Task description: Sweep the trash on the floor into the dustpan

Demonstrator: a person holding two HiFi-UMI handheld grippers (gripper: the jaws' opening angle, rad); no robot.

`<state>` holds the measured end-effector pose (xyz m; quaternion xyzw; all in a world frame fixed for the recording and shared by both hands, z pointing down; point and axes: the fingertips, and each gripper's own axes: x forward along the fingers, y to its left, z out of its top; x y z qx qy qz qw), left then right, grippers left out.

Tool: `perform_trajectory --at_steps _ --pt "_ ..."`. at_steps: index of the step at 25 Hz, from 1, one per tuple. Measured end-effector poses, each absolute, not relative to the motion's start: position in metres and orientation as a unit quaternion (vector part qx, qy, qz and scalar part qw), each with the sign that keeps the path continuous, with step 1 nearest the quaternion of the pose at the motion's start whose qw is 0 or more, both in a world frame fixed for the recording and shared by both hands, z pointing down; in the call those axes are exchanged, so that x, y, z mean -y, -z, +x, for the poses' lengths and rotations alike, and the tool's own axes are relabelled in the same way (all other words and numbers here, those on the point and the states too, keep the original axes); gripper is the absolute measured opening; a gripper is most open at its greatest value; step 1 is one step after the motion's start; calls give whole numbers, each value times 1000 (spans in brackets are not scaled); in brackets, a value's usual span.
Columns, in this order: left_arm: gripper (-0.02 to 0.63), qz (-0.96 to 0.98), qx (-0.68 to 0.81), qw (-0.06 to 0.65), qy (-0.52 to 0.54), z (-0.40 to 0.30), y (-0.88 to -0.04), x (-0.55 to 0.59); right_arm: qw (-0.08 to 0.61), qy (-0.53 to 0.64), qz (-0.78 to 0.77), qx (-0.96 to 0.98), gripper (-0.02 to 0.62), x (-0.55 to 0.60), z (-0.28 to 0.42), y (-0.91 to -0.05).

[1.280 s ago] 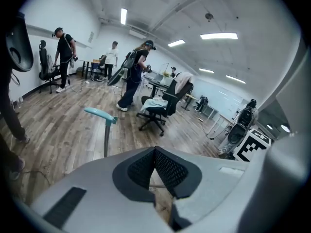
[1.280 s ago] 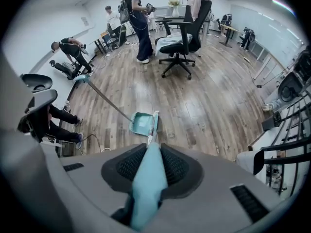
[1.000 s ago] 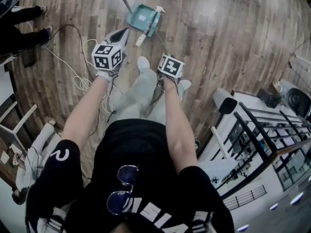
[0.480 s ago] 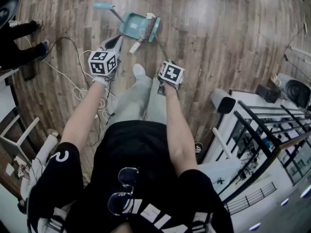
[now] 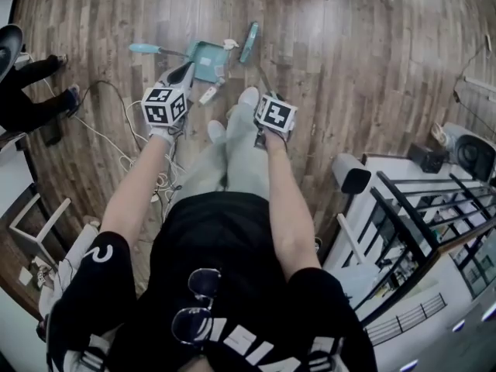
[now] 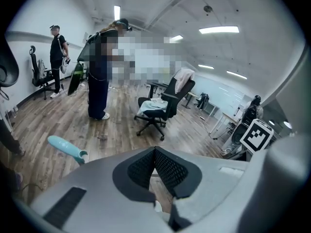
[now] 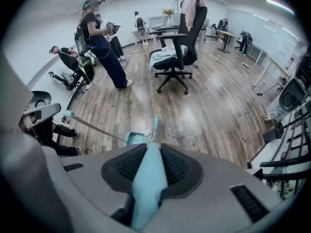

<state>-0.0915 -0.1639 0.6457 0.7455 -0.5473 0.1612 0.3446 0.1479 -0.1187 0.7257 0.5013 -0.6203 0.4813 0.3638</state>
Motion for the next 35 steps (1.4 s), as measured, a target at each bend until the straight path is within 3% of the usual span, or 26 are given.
perform_trajectory --at_steps 10,17,23,35 --pt "-2 720 577 352 -157 -109 -651 241 383 -453 463 658 83 238 89 -751" --pt "-2 712 575 366 -168 -123 -665 239 464 -426 461 625 84 216 105 -775" --pt "-2 744 534 362 -173 -118 -670 244 440 -460 510 579 83 166 135 -776" --pt "-2 836 390 338 -187 -145 -671 178 291 -494 663 482 83 54 102 -746"
